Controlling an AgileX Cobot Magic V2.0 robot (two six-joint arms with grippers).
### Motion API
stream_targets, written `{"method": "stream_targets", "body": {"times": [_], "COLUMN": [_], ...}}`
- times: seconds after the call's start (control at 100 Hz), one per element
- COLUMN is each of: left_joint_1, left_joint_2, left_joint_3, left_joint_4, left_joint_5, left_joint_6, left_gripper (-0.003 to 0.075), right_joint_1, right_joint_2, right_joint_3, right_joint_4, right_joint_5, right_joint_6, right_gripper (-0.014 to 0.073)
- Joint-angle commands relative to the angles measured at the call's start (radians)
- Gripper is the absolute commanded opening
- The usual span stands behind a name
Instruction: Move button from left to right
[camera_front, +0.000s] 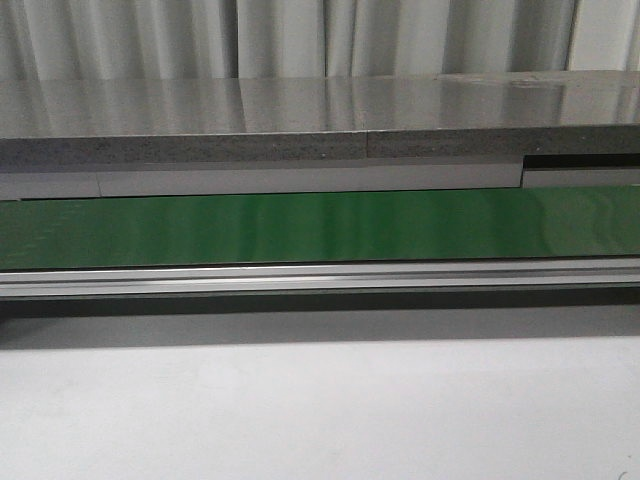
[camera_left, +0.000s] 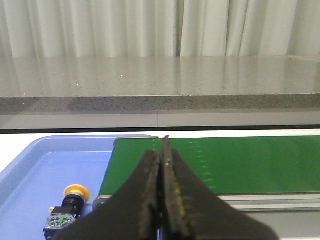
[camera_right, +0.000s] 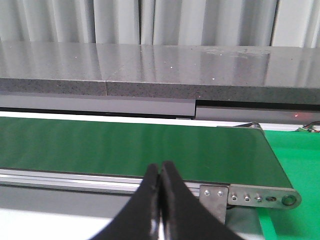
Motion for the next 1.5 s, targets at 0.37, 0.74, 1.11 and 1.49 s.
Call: {"method": "stream_targets", "body": {"times": [0.37, 0.74, 1.11, 1.49], "left_joint_1": [-0.008, -0.008, -0.008, -0.008], "left_joint_2": [-0.031, -0.005, 0.299, 0.593], "left_joint_3": [0.047, -0.083, -0.529, -0.753], "left_joint_4": [-0.006, -0.136, -0.114, -0.146], "left_joint_5": [-0.098, -0.049, 0.435, 0.753], "left_joint_6": [-0.007, -0.007, -0.007, -0.007], "left_gripper": [-0.0021, -0.0021, -0.0021, -0.0021], "right_joint_1": [0.003, 0.003, 0.003, 0.003], "right_joint_2": [-0.019, -0.019, -0.019, -0.019], "right_joint_3": [-0.016, -0.016, -0.016, -0.016], "right_joint_4": [-0.005, -0.005, -0.005, -0.005], "right_joint_5": [-0.086, -0.086, -0.086, -0.086], "right_joint_6": [-0.001, -0.001, -0.001, -0.001], "right_gripper": [-0.0068, -0.0068, -0.0068, -0.0068]}}
